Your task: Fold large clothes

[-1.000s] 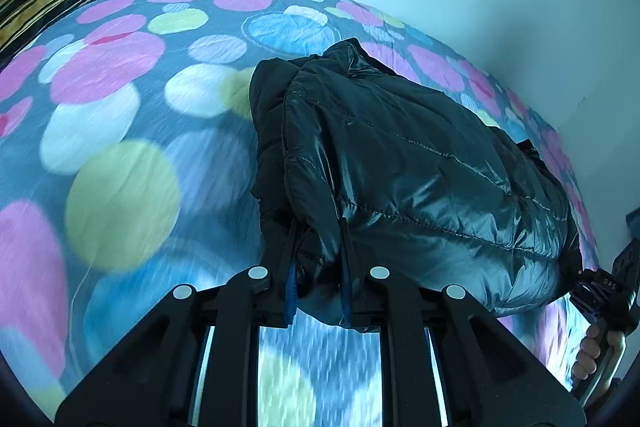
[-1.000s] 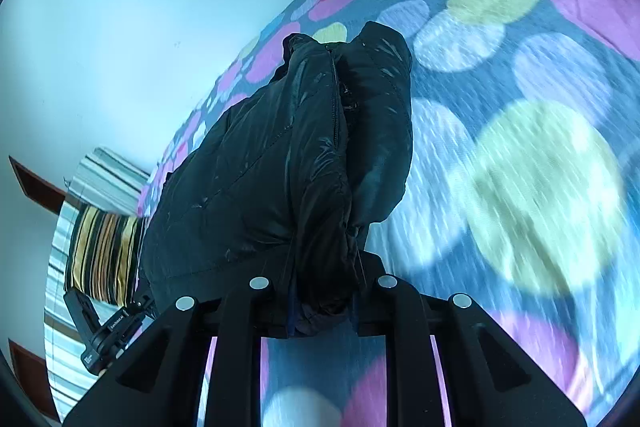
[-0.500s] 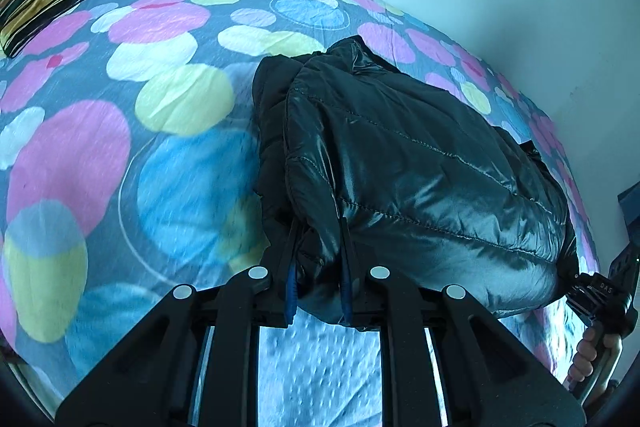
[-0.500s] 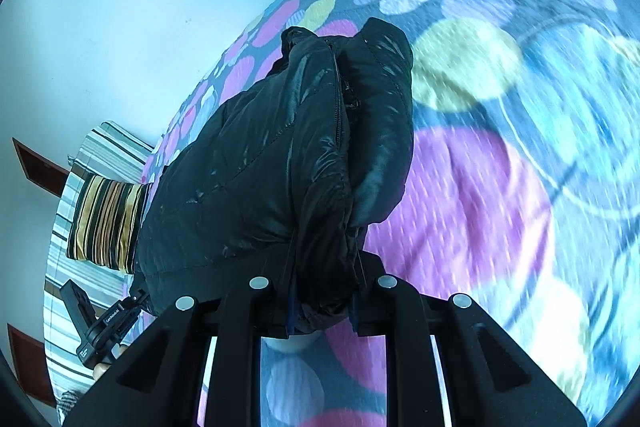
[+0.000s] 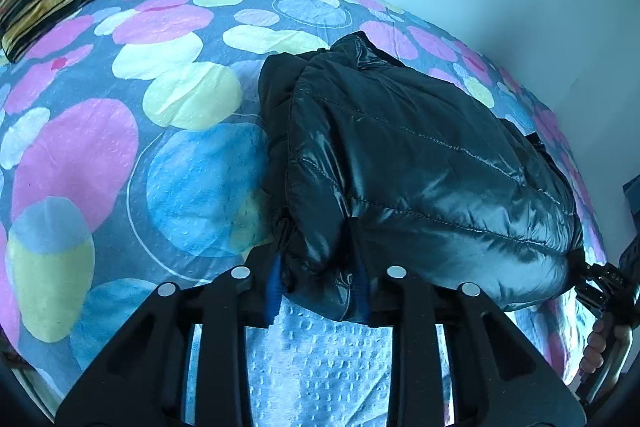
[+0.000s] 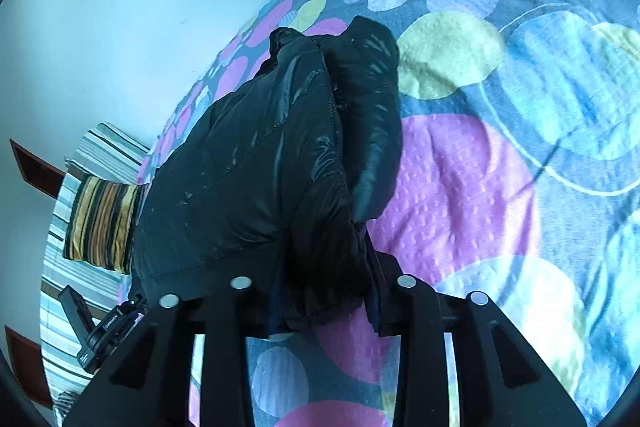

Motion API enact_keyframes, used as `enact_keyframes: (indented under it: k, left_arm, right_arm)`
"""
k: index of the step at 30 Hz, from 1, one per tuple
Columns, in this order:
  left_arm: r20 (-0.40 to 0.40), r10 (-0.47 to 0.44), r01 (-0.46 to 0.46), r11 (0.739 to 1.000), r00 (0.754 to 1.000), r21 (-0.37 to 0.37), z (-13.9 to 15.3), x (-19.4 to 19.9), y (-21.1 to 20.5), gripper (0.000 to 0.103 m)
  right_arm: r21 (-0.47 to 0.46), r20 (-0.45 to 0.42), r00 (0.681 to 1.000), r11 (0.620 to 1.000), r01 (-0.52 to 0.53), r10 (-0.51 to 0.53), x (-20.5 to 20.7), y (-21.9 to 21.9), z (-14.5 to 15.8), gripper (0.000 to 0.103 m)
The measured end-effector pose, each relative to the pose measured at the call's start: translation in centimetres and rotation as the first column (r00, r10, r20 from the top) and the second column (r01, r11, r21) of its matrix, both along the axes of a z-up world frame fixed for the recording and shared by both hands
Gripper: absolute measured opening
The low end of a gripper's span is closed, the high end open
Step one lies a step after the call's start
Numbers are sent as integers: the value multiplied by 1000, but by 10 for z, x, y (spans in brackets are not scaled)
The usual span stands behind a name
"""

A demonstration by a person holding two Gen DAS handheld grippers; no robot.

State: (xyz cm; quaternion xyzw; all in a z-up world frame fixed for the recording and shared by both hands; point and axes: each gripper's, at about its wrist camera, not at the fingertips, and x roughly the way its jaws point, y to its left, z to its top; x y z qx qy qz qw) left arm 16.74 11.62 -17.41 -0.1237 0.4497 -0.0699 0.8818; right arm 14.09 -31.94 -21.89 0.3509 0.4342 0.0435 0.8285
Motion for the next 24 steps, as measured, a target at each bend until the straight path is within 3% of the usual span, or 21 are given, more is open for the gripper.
enact_keyframes:
  k: [3, 6, 13, 15, 19, 24]
  left_arm:
    - [8, 1, -1, 1000, 1000, -13, 2, -2, 5, 36]
    - [22, 27, -27, 999, 999, -17, 6, -7, 13, 60]
    - [35, 83, -81, 995, 996, -49, 12, -18, 39, 71]
    - [44, 94, -92, 995, 995, -39, 13, -16, 43, 71]
    - [49, 87, -85, 996, 995, -40, 11, -10, 44, 75]
    - [47, 56, -54, 998, 997, -35, 8, 7, 40, 78]
  right_arm:
    - [-26, -2, 1000, 1000, 11, -11, -5, -3, 5, 40]
    - [-57, 7, 999, 998, 33, -33, -10, -7, 14, 40]
    - [-207, 107, 986, 967, 150, -130, -18, -3, 59, 40]
    - [-220, 142, 987, 969, 110, -80, -13, 15, 71, 35]
    - [-200, 140, 983, 975, -92, 122, 21, 79, 73, 30]
    - [-228, 138, 952, 944, -238, 273, 68, 141, 69, 29]
